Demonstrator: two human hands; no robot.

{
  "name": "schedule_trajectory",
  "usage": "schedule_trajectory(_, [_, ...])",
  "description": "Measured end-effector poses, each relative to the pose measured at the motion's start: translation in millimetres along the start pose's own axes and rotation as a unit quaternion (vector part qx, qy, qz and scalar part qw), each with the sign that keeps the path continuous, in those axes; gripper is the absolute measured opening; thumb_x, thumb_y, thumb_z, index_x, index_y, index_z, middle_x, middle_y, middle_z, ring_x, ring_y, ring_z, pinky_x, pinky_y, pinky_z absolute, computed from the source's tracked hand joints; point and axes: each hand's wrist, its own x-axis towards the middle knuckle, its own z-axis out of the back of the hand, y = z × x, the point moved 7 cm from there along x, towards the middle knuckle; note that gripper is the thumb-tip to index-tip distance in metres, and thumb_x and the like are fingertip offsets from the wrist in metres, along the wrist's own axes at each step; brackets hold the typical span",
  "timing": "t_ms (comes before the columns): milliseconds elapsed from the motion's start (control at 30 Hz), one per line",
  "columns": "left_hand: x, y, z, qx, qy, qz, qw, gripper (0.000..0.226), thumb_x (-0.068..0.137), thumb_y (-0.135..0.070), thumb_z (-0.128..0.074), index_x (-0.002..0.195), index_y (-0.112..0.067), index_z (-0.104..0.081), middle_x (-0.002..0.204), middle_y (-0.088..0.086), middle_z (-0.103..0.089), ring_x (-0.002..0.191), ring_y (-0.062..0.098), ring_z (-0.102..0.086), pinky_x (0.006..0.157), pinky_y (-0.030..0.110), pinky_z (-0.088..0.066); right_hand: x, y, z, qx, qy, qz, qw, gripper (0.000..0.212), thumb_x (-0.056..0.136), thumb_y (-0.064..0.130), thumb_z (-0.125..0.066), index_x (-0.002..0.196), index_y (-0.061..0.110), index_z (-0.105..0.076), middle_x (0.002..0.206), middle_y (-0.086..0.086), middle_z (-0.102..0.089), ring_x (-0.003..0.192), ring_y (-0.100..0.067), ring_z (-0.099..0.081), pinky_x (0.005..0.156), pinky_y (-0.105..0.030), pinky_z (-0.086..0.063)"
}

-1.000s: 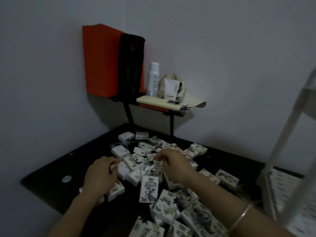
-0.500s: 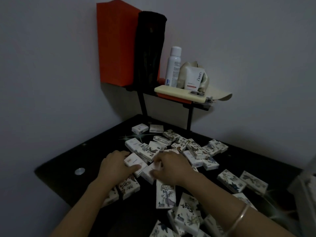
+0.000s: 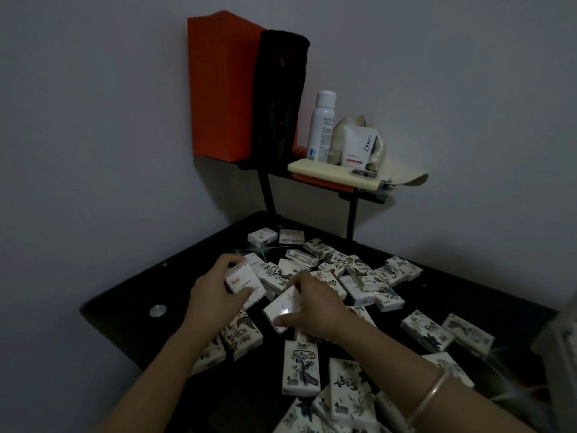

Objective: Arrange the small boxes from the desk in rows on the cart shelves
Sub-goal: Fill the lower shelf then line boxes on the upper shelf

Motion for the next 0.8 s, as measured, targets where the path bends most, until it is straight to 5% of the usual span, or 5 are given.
schedule_trajectory(167, [-6.1, -10.6, 8.1, -0.076, 0.008, 0.016, 0.997, 0.046, 0.077, -0.008, -0.078, 0.109, -0.036, -0.061, 0.093, -0.011, -0.069, 0.076, -0.001, -0.065, 0.056, 0.018, -0.051, -11.7, 1.6, 25.7, 0.168, -0.08, 0.013, 0.983, 0.064, 0.072, 0.035, -0.083, 0.119, 0.026, -0.04, 0.111, 0.005, -0.057, 0.094, -0.017, -0.061, 0.076, -0.034, -0.054])
schedule_trajectory(267, [-12.6, -25.3, 11.3, -0.132, 0.021, 0.017, 0.991, 0.047, 0.077, -0.006, -0.079, 0.106, -0.041, -0.066, 0.094, -0.01, -0.073, 0.082, -0.001, -0.067, 0.067, 0.017, -0.055, -25.7, 7.4, 56.1, 0.249, -0.122, 0.041, 0.96, 0.052, 0.08, 0.027, -0.079, 0.117, 0.027, -0.042, 0.102, 0.012, -0.058, 0.086, -0.009, -0.063, 0.07, -0.025, -0.054])
schedule_trajectory(400, [-20.7, -59.3, 12.5, -0.193, 0.047, 0.01, 0.98, 0.049, 0.077, -0.003, -0.078, 0.113, -0.034, -0.068, 0.099, -0.007, -0.073, 0.086, 0.004, -0.07, 0.068, 0.02, -0.056, -53.4, 6.7, 96.1, 0.228, -0.151, 0.042, 0.961, 0.045, 0.083, 0.027, -0.074, 0.114, 0.025, -0.042, 0.103, 0.005, -0.059, 0.082, -0.016, -0.066, 0.069, -0.041, -0.058])
schedule_trajectory(567, [-37.6, -123.6, 6.7, -0.257, 0.106, -0.016, 0.96, 0.045, 0.078, 0.001, -0.076, 0.11, -0.03, -0.07, 0.105, 0.0, -0.072, 0.089, 0.015, -0.071, 0.063, 0.028, -0.058, -113.9, 6.4, 160.5, 0.155, -0.235, 0.024, 0.959, 0.038, 0.075, 0.035, -0.08, 0.092, 0.029, -0.046, 0.09, 0.002, -0.065, 0.073, -0.015, -0.064, 0.064, -0.038, -0.055])
schedule_trajectory(800, [-58.3, -230.7, -7.9, -0.234, 0.145, -0.083, 0.958, 0.042, 0.076, -0.023, -0.081, 0.112, -0.035, -0.064, 0.09, -0.003, -0.069, 0.086, 0.005, -0.066, 0.064, 0.012, -0.05, -217.2, 24.2, 258.5, 0.039, -0.326, 0.079, 0.941, 0.016, 0.088, 0.039, -0.062, 0.104, 0.038, -0.065, 0.085, 0.02, -0.065, 0.074, 0.005, -0.058, 0.063, -0.013, -0.043])
